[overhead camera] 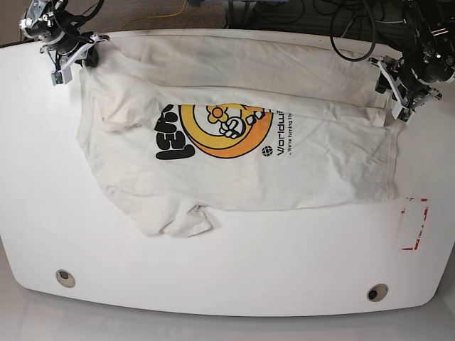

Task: Layout the t-shirt on the table in an organized manner, then fold the t-shirt properly
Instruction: 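Release the shoulders and raise both grippers off the shirt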

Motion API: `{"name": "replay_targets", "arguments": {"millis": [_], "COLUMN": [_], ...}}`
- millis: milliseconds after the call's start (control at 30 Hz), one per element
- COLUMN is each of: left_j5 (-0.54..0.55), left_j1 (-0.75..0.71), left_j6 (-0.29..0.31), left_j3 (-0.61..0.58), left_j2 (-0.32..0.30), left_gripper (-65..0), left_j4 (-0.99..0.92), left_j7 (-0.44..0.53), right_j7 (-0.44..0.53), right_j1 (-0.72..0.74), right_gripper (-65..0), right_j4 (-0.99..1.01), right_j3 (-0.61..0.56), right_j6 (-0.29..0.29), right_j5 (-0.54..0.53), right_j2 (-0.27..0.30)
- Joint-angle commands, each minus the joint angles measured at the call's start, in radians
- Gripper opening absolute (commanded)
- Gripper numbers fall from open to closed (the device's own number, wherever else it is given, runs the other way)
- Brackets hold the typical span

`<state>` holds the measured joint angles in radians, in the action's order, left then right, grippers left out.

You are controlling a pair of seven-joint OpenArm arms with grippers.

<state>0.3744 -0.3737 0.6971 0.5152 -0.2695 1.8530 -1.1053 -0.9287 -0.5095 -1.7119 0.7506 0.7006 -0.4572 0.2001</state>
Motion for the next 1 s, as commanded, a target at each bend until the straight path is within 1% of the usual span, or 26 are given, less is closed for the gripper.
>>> {"name": "replay_targets", "arguments": {"millis": [0, 267, 300, 367, 400, 433, 533, 567, 600, 633, 667, 700, 767, 833, 967], "left_j5": [0.005, 0.007, 0.007, 0.008, 0.010, 0.010, 0.010, 0.010, 0.010, 0.011, 0.011, 0.011, 0.011, 0.011, 0.008], "left_j1": [0.002, 0.002, 0.002, 0.002, 0.003, 0.005, 0.008, 0.008, 0.009, 0.015, 0.022, 0.037, 0.058, 0.080, 0.138], "left_j6": [0.001, 0.001, 0.001, 0.001, 0.001, 0.001, 0.001, 0.001, 0.001, 0.001, 0.001, 0.001, 0.001, 0.001, 0.001], "left_j3": [0.006, 0.006, 0.006, 0.006, 0.006, 0.006, 0.006, 0.006, 0.006, 0.006, 0.006, 0.009, 0.010, 0.012, 0.036], "left_j2": [-0.014, -0.014, -0.014, -0.014, -0.014, -0.014, -0.012, -0.012, -0.012, -0.012, -0.012, -0.012, -0.012, -0.012, -0.004], "left_gripper": [-40.1, -40.1, -40.1, -40.1, -40.1, -40.1, -40.1, -40.1, -40.1, -40.1, -40.1, -40.1, -40.1, -40.1, -40.1], "left_j4": [0.014, 0.014, 0.014, 0.014, 0.015, 0.015, 0.018, 0.018, 0.020, 0.020, 0.020, 0.020, 0.018, 0.018, 0.015], "left_j7": [0.015, 0.015, 0.015, 0.015, 0.015, 0.015, 0.014, 0.014, 0.014, 0.014, 0.014, 0.014, 0.014, 0.014, 0.014], "right_j7": [-0.026, -0.026, -0.026, -0.026, -0.026, -0.026, -0.028, -0.028, -0.028, -0.028, -0.028, -0.030, -0.030, -0.036, -0.048], "right_j1": [-0.008, -0.027, -0.027, -0.030, -0.030, -0.030, -0.031, -0.033, -0.033, -0.033, -0.033, -0.034, -0.034, -0.031, 0.004], "right_gripper": [-61.4, -61.4, -61.0, -58.3, -54.4, -51.8, -39.0, -33.5, -30.6, -25.8, -23.9, -19.5, -15.5, -13.8, -14.0], "right_j4": [-0.009, -0.023, -0.030, -0.049, -0.067, -0.078, -0.116, -0.135, -0.147, -0.164, -0.172, -0.190, -0.210, -0.225, -0.236], "right_j3": [0.024, 0.043, 0.043, 0.039, 0.039, 0.039, 0.039, 0.039, 0.040, 0.045, 0.045, 0.047, 0.047, 0.047, 0.043], "right_j6": [-0.002, -0.002, -0.002, -0.002, -0.002, -0.002, -0.002, -0.002, -0.002, -0.002, -0.002, -0.002, -0.002, -0.002, -0.002], "right_j5": [0.021, 0.021, 0.021, 0.021, 0.021, 0.021, 0.021, 0.021, 0.021, 0.021, 0.021, 0.021, 0.021, 0.021, 0.021], "right_j2": [0.015, 0.020, 0.023, 0.023, 0.022, 0.022, 0.020, 0.019, 0.019, 0.019, 0.017, 0.014, 0.012, 0.014, 0.015]}}
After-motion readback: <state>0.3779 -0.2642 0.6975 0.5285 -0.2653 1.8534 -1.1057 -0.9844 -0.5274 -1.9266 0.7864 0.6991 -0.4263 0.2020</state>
